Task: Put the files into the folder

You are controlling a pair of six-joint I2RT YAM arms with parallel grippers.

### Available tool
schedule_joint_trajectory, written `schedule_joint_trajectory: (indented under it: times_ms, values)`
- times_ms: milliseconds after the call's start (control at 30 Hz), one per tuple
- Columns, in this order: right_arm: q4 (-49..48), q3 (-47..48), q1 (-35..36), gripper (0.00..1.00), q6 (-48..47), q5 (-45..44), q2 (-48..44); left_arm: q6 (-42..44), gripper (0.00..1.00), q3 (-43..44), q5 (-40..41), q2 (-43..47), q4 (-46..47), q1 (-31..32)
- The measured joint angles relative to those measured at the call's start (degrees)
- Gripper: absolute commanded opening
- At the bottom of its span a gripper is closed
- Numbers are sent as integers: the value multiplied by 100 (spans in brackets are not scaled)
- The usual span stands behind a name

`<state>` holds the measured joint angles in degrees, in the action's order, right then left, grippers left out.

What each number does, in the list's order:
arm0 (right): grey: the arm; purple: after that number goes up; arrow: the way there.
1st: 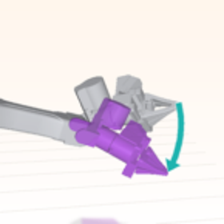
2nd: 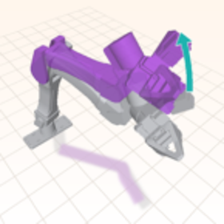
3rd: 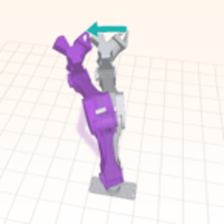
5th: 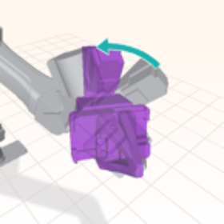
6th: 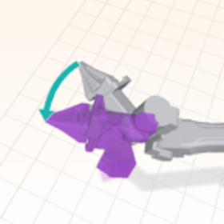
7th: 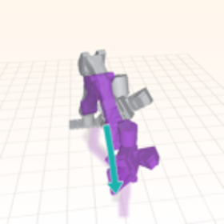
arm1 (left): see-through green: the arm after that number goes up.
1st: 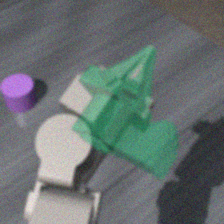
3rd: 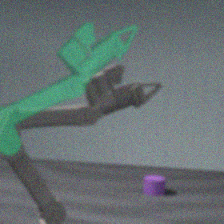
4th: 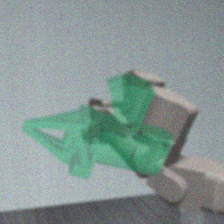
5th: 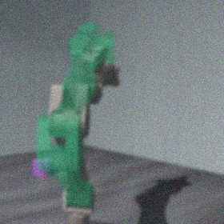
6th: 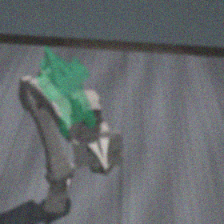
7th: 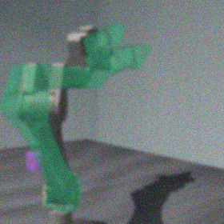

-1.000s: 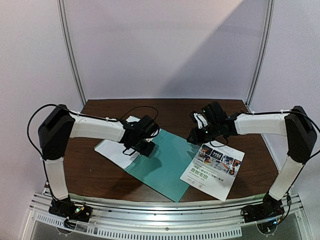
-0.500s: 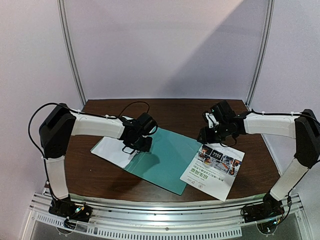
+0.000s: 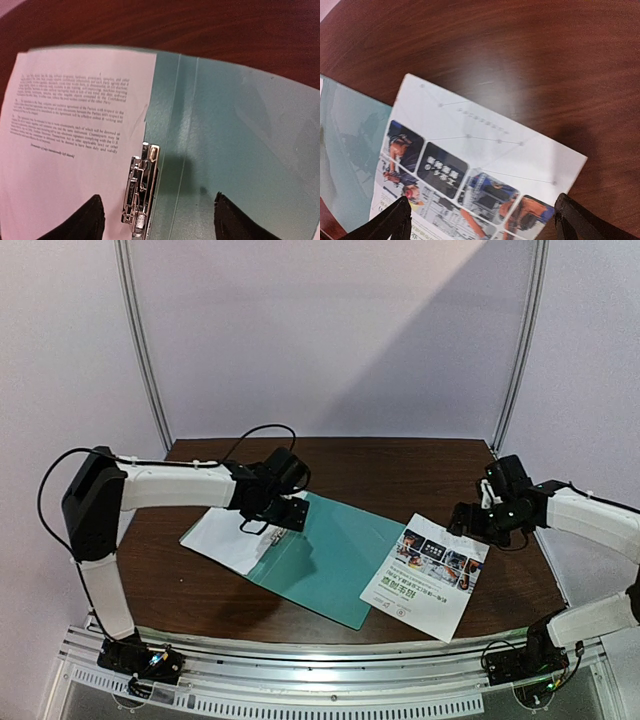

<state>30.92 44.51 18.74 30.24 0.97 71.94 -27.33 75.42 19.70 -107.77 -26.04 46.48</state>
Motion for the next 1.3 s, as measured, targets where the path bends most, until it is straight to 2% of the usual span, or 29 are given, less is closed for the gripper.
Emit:
schedule_joint_trajectory:
  times_ms: [167,333,500,700,867,1033,1300]
  values:
    - [28,-612,-844,96,208,402,-551,426,75,310,-389,369,186,90]
    - [-66,-1082,-1049,90,385,868,-741,721,74,339,-1934,431,831,245]
    - [-254,-1482,-1097,81,501,1226,-743,772,74,560,-3407,-114,1353,393]
    - [-579,-1655,-1130,68,597,1482,-791,614,74,1016,-4474,-1043,1764,452]
    - [-793,-1784,-1132,61,636,1609,-807,382,71,1523,-4916,-1709,1803,455]
    - [-968,-1869,-1132,59,656,1711,-809,216,68,2090,-5139,-2299,1759,457]
    - [-1228,-1937,-1134,56,656,1893,-730,-4,66,2463,-5274,-2785,1624,476]
